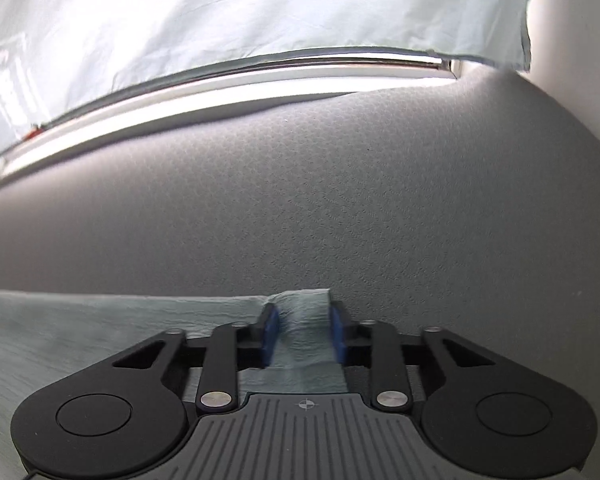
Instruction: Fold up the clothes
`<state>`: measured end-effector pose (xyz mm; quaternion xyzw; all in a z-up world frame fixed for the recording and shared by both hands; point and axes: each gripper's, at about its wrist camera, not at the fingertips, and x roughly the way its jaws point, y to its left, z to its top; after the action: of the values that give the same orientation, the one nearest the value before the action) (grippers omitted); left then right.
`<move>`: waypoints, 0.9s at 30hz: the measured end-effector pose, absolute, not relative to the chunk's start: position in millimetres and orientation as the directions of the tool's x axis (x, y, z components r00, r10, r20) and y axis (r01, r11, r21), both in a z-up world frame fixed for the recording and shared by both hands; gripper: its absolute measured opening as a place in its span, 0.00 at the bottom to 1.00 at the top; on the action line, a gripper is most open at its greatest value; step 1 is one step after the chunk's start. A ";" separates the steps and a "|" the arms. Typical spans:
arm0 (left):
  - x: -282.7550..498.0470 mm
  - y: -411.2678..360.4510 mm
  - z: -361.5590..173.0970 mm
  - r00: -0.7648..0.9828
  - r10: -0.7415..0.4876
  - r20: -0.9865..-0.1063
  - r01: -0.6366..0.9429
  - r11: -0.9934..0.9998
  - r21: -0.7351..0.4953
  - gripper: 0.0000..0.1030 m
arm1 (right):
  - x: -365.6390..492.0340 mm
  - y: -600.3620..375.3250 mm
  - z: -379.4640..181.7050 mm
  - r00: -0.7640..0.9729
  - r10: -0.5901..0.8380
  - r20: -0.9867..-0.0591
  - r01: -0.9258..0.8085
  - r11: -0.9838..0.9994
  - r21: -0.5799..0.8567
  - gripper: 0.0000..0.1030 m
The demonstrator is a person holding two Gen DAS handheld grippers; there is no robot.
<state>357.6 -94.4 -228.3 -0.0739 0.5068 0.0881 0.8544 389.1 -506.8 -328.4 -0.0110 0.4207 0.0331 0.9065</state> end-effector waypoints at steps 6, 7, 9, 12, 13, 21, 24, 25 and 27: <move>380.0 -106.6 -233.5 0.480 0.092 -0.872 -0.203 0.979 -0.008 0.82 | 376.5 -486.2 -325.8 0.687 -0.035 -0.725 -0.109 0.982 -0.151 0.04; 383.3 -106.6 -232.0 0.484 0.086 -0.871 -0.201 0.980 -0.015 0.82 | 379.0 -487.6 -324.1 0.697 -0.045 -0.716 -0.108 0.980 -0.168 0.04; 388.7 -105.8 -226.6 0.496 0.068 -0.866 -0.196 0.980 -0.035 0.82 | 388.1 -495.4 -314.6 0.717 -0.061 -0.694 -0.090 0.980 -0.179 0.04; 397.2 -104.1 -211.9 0.532 0.063 -0.844 -0.191 0.980 -0.047 0.82 | 409.4 -504.7 -291.3 0.776 -0.108 -0.622 -0.049 0.972 -0.231 0.04; 399.1 -104.4 -207.5 0.542 0.060 -0.838 -0.185 0.981 -0.050 0.82 | 420.7 -508.2 -277.6 0.803 -0.117 -0.585 -0.030 0.971 -0.236 0.04; 403.3 -110.2 -214.5 0.532 0.094 -0.841 -0.179 0.984 -0.003 0.82 | 487.1 -504.7 -240.6 0.913 -0.165 -0.373 0.080 0.970 -0.231 0.05; 396.6 -107.6 -228.0 0.497 0.101 -0.862 -0.196 0.981 0.002 0.82 | 490.5 -501.2 -244.4 0.909 -0.211 -0.359 0.102 0.949 -0.298 0.38; 393.6 -107.0 -231.0 0.488 0.106 -0.866 -0.201 0.980 0.007 0.82 | 488.6 -504.2 -244.1 0.894 -0.233 -0.383 0.115 0.944 -0.308 0.61; 388.0 -105.8 -234.7 0.503 0.119 -0.856 -0.184 0.982 0.028 0.83 | 478.0 -521.8 -239.7 0.878 -0.216 -0.427 0.122 0.964 -0.237 0.68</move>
<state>388.0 -105.8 -234.7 -0.0332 0.4908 0.0876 0.8662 478.0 -521.8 -239.7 -0.1020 0.2308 -0.0878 0.9637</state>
